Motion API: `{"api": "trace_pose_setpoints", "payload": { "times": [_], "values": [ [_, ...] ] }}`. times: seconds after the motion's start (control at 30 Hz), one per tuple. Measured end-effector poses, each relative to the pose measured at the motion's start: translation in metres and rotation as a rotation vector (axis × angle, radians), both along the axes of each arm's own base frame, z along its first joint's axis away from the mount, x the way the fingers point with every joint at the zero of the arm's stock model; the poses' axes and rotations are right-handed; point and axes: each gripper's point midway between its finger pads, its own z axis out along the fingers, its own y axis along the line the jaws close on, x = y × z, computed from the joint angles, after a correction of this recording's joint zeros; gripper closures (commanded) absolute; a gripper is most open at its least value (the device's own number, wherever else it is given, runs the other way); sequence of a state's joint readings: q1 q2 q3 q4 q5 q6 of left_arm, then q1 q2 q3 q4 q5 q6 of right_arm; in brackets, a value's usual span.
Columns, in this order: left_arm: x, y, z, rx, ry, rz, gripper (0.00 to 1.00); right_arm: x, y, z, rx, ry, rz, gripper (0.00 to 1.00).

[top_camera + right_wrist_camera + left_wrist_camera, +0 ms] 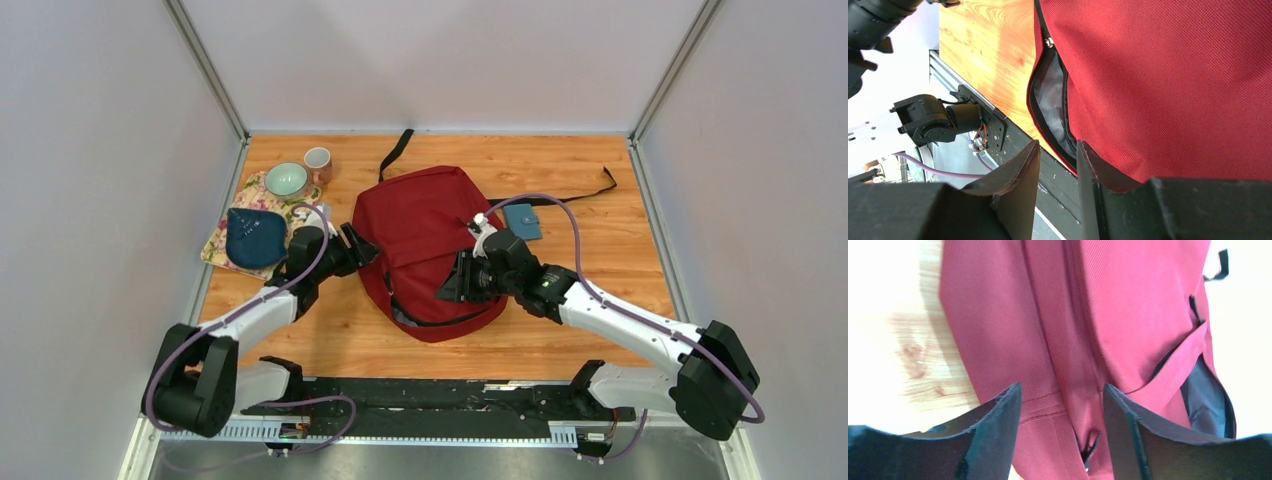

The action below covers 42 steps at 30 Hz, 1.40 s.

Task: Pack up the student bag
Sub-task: Zip the student bag at the center of the board.

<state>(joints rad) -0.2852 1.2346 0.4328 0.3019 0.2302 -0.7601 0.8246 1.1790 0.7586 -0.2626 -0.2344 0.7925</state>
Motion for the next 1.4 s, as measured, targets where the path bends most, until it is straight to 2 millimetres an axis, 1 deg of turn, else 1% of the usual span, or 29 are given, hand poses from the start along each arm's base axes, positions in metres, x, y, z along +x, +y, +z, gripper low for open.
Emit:
{"api": "trace_pose_setpoints", "payload": {
  "times": [0.1,0.17,0.2,0.23,0.33,0.53,0.57,0.63,0.73,0.77,0.83,0.87,0.93,0.97,1.03,1.07,1.17,1.3,1.33,1.37,1.4],
  "values": [
    [0.000,0.014,0.014,0.056,-0.057,0.045,0.18,0.000,0.001,0.001,0.004,0.000,0.003,0.64],
    [0.000,0.023,0.018,0.092,-0.074,0.076,0.17,0.000,0.002,0.000,0.006,-0.001,0.004,0.64],
    [0.000,0.027,0.017,0.111,-0.074,0.089,0.16,0.001,0.002,0.000,0.006,0.000,0.006,0.64],
    [-0.001,0.030,0.015,0.125,-0.067,0.098,0.16,0.001,0.003,0.000,0.008,0.001,0.009,0.64],
    [-0.003,0.036,-0.001,0.158,-0.019,0.110,0.16,0.000,0.006,-0.002,0.006,0.007,0.018,0.64],
    [-0.018,0.035,-0.046,0.145,0.091,0.094,0.15,-0.002,0.012,0.002,0.015,0.005,0.038,0.61],
    [-0.017,0.033,-0.048,0.121,0.088,0.091,0.16,-0.003,0.014,0.003,0.017,0.005,0.043,0.61],
    [-0.012,0.028,-0.046,0.081,0.074,0.089,0.18,-0.003,0.020,0.002,0.017,0.007,0.057,0.60],
    [-0.008,0.021,-0.045,0.010,0.059,0.086,0.30,-0.004,0.030,-0.001,0.008,0.014,0.075,0.60],
    [-0.008,0.020,-0.046,-0.013,0.056,0.087,0.40,-0.004,0.035,-0.003,0.003,0.018,0.084,0.59],
    [-0.011,0.018,-0.047,-0.045,0.059,0.091,0.56,-0.005,0.042,-0.007,-0.005,0.023,0.093,0.58],
    [-0.013,0.017,-0.049,-0.058,0.063,0.091,0.71,-0.004,0.046,-0.009,-0.008,0.024,0.095,0.58],
    [-0.017,0.016,-0.052,-0.082,0.074,0.099,0.83,-0.002,0.053,-0.013,-0.017,0.029,0.094,0.58],
    [-0.019,0.016,-0.052,-0.091,0.075,0.102,0.92,0.000,0.058,-0.014,-0.020,0.030,0.089,0.57],
    [-0.021,0.015,-0.052,-0.116,0.072,0.104,0.99,0.006,0.065,-0.019,-0.030,0.031,0.067,0.57],
    [-0.022,0.014,-0.050,-0.129,0.068,0.103,1.00,0.010,0.068,-0.021,-0.034,0.030,0.055,0.57],
    [-0.027,0.012,-0.049,-0.158,0.065,0.101,1.00,0.018,0.073,-0.027,-0.045,0.032,0.018,0.57],
    [-0.040,0.009,-0.045,-0.197,0.055,0.089,1.00,0.026,0.077,-0.038,-0.073,0.035,-0.021,0.57],
    [-0.043,0.007,-0.043,-0.205,0.051,0.083,1.00,0.027,0.077,-0.041,-0.080,0.035,-0.026,0.61],
    [-0.047,0.005,-0.042,-0.209,0.046,0.073,1.00,0.029,0.077,-0.044,-0.088,0.033,-0.032,0.68],
    [-0.051,0.002,-0.041,-0.212,0.040,0.063,1.00,0.029,0.077,-0.047,-0.097,0.031,-0.037,0.68]
  ]
}}
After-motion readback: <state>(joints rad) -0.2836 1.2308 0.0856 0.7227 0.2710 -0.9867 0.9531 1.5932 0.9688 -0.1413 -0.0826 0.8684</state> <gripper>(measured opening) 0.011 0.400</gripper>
